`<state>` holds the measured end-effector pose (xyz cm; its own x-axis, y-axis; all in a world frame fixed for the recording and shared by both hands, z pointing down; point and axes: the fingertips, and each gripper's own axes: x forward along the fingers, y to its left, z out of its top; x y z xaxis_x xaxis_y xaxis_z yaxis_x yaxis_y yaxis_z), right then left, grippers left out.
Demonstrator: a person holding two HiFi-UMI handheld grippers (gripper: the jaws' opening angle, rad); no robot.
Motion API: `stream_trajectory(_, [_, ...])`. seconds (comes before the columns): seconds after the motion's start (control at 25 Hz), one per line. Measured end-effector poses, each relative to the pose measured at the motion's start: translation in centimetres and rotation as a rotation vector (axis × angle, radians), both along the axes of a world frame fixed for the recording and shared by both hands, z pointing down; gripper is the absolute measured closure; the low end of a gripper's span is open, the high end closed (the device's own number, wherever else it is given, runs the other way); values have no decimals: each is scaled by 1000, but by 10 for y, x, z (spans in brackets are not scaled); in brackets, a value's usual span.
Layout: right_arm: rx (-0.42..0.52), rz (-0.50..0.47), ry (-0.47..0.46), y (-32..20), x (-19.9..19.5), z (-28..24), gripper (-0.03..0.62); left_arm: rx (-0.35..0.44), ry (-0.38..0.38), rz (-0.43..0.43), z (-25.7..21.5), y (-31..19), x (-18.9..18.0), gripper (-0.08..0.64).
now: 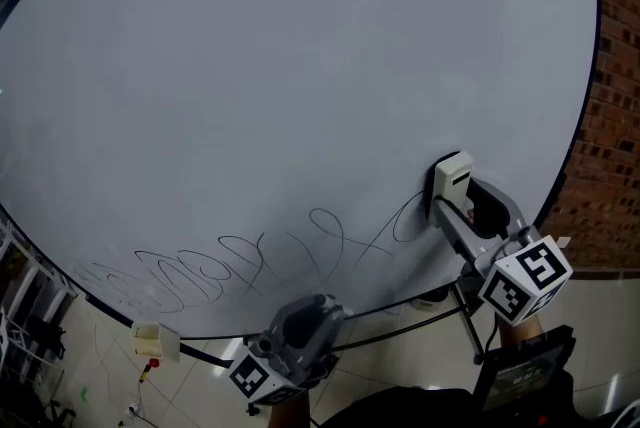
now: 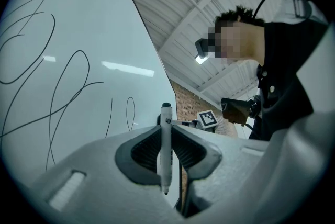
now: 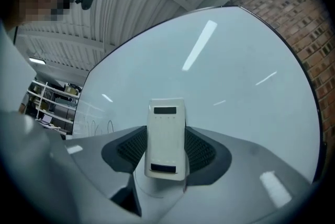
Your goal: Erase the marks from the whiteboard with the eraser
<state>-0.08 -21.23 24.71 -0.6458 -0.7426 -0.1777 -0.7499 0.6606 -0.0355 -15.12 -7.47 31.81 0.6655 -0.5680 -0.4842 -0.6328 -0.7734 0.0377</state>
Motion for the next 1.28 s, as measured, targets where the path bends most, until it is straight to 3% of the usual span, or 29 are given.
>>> stream_trajectory(0.12, [21, -59, -74, 4, 3, -19, 365, 3, 5, 2, -1, 1, 0, 499])
stream_trajectory(0.24, [-29, -182, -175, 15, 8, -12, 365, 0, 7, 3, -2, 2, 2, 499])
stream_trajectory(0.52, [-187, -324, -240, 37, -1, 65, 367, -8, 0, 13, 1, -1, 6, 499])
stream_trajectory(0.72, [-190, -343, -187, 40, 8, 108, 367, -14, -15, 23, 1, -3, 11, 499])
stream_trajectory(0.88, [-258, -351, -254, 49, -2, 96, 366, -11, -20, 26, -1, -2, 14, 499])
stream_trajectory(1.28, [-256, -376, -231, 58, -7, 98, 367, -7, -24, 8, -3, 0, 13, 499])
